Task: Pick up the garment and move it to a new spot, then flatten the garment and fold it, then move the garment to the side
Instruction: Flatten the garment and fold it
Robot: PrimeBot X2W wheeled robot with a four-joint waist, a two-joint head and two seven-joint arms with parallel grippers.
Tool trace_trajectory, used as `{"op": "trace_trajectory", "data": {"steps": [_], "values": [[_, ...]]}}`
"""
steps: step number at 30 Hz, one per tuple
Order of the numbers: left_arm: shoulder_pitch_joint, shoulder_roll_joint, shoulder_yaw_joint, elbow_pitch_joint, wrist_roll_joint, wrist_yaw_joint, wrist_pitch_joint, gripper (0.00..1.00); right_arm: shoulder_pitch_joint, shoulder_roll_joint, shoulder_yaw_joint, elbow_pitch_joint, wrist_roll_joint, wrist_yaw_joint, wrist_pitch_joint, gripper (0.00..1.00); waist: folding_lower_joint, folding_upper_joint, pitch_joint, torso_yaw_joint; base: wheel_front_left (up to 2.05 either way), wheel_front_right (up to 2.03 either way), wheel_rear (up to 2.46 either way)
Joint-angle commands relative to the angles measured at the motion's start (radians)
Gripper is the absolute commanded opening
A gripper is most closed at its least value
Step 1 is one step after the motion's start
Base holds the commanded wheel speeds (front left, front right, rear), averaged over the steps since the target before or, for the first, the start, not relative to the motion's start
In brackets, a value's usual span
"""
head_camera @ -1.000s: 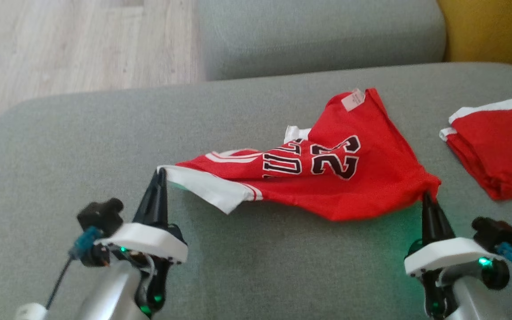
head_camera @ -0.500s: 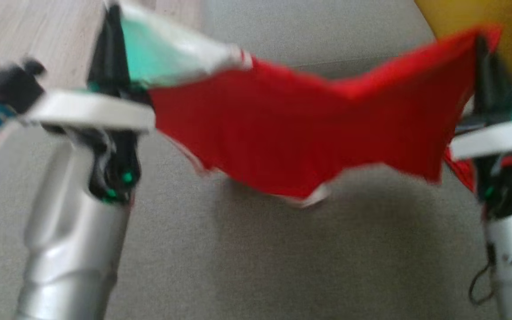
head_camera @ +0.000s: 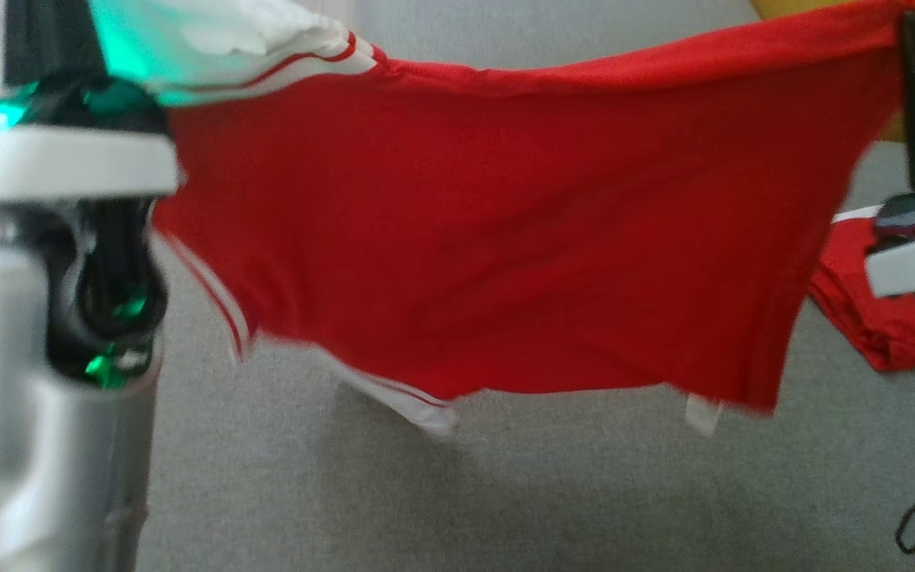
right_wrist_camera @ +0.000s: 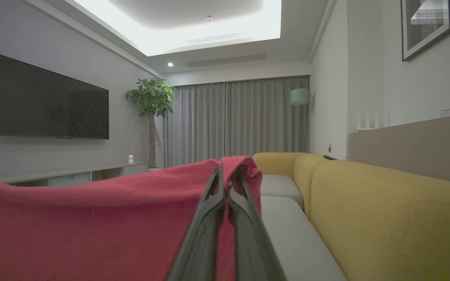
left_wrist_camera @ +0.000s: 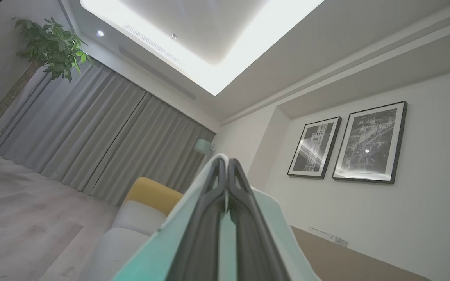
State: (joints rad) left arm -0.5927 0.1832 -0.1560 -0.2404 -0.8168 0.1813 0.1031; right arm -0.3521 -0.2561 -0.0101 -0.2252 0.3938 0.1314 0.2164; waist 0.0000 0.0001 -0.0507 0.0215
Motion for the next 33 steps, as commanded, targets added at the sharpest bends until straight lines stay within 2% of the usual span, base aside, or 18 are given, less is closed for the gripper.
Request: {"op": "trace_trajectory", "data": {"steps": [1, 5, 7, 8, 12, 15, 16, 18, 21, 25, 29, 33], "values": [[-0.014, 0.040, 0.041, -0.042, 0.001, 0.007, 0.016, 0.00, -0.031, -0.004, -0.001, -0.048, -0.007, -0.001, 0.014, 0.00, 0.0000, -0.0001, 0.020, 0.000, 0.00, 0.00, 0.00], [-0.010, 0.079, 0.041, -0.059, 0.018, 0.008, 0.044, 0.00, -0.037, 0.008, -0.025, -0.067, -0.019, -0.001, 0.052, 0.00, 0.0000, -0.0001, 0.072, 0.001, 0.00, 0.00, 0.00], [-0.032, 0.094, 0.049, -0.014, 0.022, 0.003, 0.045, 0.00, -0.069, 0.024, -0.016, -0.040, -0.010, -0.001, 0.068, 0.00, 0.0000, -0.0001, 0.109, -0.009, 0.00, 0.00, 0.00], [-0.052, 0.106, 0.051, 0.017, 0.028, -0.004, 0.048, 0.00, -0.099, 0.012, 0.007, -0.018, -0.023, -0.001, 0.073, 0.00, 0.0000, -0.0001, 0.135, -0.015, 0.00, 0.00, 0.00], [-0.201, 0.129, 0.040, 0.201, 0.042, -0.056, 0.039, 0.00, -0.280, 0.011, 0.062, 0.146, 0.002, -0.001, 0.075, 0.00, 0.0000, -0.0001, 0.240, -0.023, 0.00, 0.00, 0.00], [-0.361, 0.140, 0.026, 0.373, 0.075, -0.089, 0.014, 0.00, -0.467, -0.017, 0.116, 0.298, -0.003, -0.001, 0.037, 0.00, 0.0000, -0.0001, 0.319, -0.026, 0.00, 0.00, 0.00], [-0.361, 0.140, 0.026, 0.373, 0.075, -0.089, 0.014, 0.00, -0.467, -0.017, 0.116, 0.298, -0.003, -0.001, 0.037, 0.00, 0.0000, -0.0001, 0.319, -0.026, 0.00, 0.00, 0.00], [-0.476, 0.132, 0.037, 0.502, 0.075, -0.093, -0.006, 0.00, -0.594, -0.023, 0.148, 0.414, -0.003, -0.001, -0.007, 0.00, 0.0000, -0.0001, 0.362, -0.030, 0.00, 0.00, 0.00], [-0.654, 0.157, 0.010, 0.672, 0.148, -0.109, -0.061, 0.00, -0.766, -0.016, 0.186, 0.588, -0.011, -0.001, -0.085, 0.00, 0.0000, -0.0001, 0.414, -0.038, 0.00, 0.00, 0.00], [-0.858, 0.123, -0.004, 0.842, 0.178, -0.131, -0.153, 0.00, -0.966, -0.001, 0.186, 0.784, -0.048, -0.001, -0.223, 0.00, 0.0000, -0.0001, 0.472, -0.029, 0.00, 0.00, 0.00], [-0.947, 0.092, -0.003, 0.960, 0.186, -0.160, -0.268, 0.00, -1.047, 0.014, 0.205, 0.940, -0.070, -0.001, -0.344, 0.00, 0.0000, -0.0001, 0.476, -0.019, 0.00, 0.00, 0.00], [-0.954, 0.073, -0.038, 1.044, 0.202, -0.218, -0.308, 0.00, -1.054, 0.014, 0.245, 1.037, -0.060, -0.001, -0.408, 0.00, 0.0000, -0.0001, 0.483, -0.004, 0.00, 0.00, 0.00]]}}
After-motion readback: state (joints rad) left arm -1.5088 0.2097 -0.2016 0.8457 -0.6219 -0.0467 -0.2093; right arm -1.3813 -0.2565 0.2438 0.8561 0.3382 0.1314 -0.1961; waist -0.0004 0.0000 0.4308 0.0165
